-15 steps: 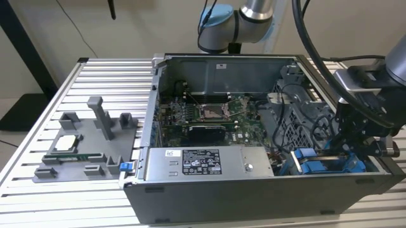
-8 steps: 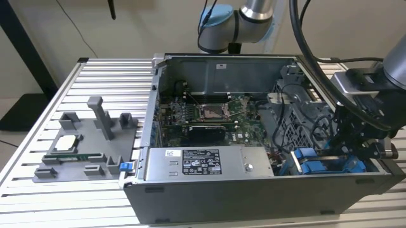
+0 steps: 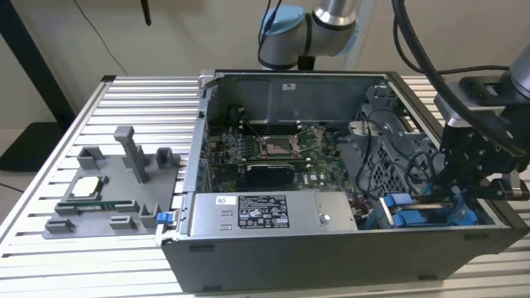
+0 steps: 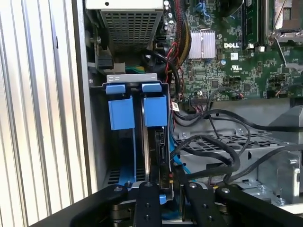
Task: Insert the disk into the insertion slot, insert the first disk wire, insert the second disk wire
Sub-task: 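Insert the first disk wire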
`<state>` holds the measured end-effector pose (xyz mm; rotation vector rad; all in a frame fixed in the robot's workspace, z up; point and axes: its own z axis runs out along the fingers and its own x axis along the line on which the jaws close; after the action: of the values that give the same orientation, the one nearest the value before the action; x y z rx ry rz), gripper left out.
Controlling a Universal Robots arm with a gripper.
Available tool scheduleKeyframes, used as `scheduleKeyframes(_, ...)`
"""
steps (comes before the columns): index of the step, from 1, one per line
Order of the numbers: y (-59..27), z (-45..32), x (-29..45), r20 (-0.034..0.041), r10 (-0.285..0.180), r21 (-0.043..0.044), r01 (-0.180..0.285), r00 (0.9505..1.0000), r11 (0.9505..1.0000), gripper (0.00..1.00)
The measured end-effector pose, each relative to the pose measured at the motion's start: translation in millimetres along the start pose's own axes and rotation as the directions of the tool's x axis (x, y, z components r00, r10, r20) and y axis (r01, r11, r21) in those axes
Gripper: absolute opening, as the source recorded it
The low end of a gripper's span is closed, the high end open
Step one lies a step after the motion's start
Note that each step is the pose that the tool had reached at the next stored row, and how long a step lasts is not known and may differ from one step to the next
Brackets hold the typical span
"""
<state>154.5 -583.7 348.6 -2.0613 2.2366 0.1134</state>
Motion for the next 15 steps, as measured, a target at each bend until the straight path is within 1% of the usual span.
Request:
scheduleKeyframes(4, -0.1, -8.9, -1.1, -0.0005, 0.001, -0.0007, -0.001, 1.0000, 1.0000, 1.00)
scheduleKeyframes(6, -0.2, -13.5, -1.7, -0.0025, 0.001, -0.0005, -0.001, 1.0000, 1.0000, 1.00)
scheduleKeyframes(10, -0.3, -22.3, -2.7, -0.0036, 0.001, -0.0005, -0.001, 1.0000, 1.0000, 1.00)
scheduleKeyframes(12, -0.4, -26.9, -3.3, -0.0053, 0.001, -0.0004, -0.001, 1.0000, 1.0000, 1.00)
scheduleKeyframes(13, -0.4, -28.4, -3.5, -0.0063, 0.001, -0.0003, -0.001, 1.0000, 1.0000, 1.00)
scheduleKeyframes(15, -0.4, -28.6, -3.5, -0.0067, 0.001, -0.0003, -0.001, 1.0000, 1.0000, 1.00)
